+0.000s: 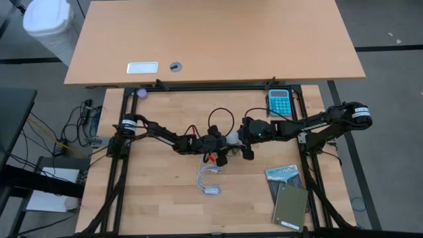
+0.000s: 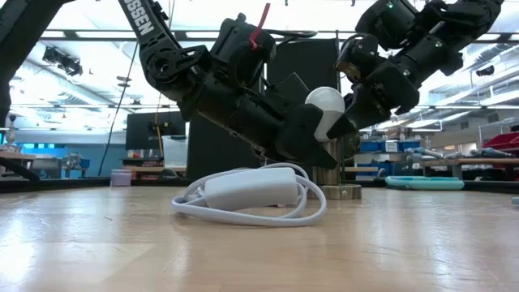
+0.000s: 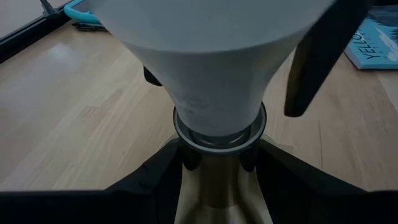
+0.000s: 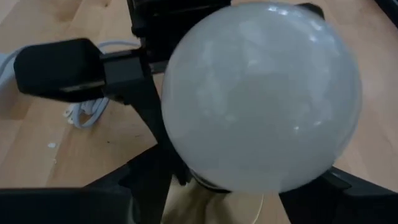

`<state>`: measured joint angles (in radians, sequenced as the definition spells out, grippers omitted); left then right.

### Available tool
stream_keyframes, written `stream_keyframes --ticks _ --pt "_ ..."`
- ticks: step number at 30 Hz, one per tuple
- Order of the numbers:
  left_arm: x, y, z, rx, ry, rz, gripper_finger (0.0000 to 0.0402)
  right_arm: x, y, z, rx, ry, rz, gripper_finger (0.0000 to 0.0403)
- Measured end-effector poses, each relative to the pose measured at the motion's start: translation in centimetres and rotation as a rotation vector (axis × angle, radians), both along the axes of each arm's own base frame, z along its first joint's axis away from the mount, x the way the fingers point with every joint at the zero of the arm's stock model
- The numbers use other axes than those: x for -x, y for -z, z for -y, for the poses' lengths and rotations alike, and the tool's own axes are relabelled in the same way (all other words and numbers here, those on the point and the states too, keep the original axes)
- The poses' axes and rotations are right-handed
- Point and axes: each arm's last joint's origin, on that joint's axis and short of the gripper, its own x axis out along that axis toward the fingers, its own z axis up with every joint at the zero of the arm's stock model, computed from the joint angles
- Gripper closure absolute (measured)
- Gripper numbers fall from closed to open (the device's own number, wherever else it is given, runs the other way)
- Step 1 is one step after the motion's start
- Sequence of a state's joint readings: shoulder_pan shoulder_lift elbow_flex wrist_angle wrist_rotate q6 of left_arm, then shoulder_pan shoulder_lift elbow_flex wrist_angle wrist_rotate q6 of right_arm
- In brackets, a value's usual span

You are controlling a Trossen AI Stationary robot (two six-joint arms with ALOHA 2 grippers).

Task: Screw lightbulb
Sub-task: Insert the lightbulb into the desk lamp

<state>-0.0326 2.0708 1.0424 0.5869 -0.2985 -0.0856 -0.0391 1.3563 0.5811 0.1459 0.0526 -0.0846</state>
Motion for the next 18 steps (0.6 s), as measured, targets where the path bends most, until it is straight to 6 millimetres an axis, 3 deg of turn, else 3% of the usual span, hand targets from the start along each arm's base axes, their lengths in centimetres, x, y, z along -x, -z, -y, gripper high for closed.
stream_keyframes --ticks 6,18 --pt "0.0 0.0 0.0 -0.001 0.000 -0.003 0.0213 0.0 -1.4 0.0 0.040 -0.023 -0.073 0.0094" --pt "0.0 0.0 0.0 -0.013 0.020 -0.008 0.0213 -0.8 -5.0 -0.1 0.086 -0.093 -0.176 0.0059"
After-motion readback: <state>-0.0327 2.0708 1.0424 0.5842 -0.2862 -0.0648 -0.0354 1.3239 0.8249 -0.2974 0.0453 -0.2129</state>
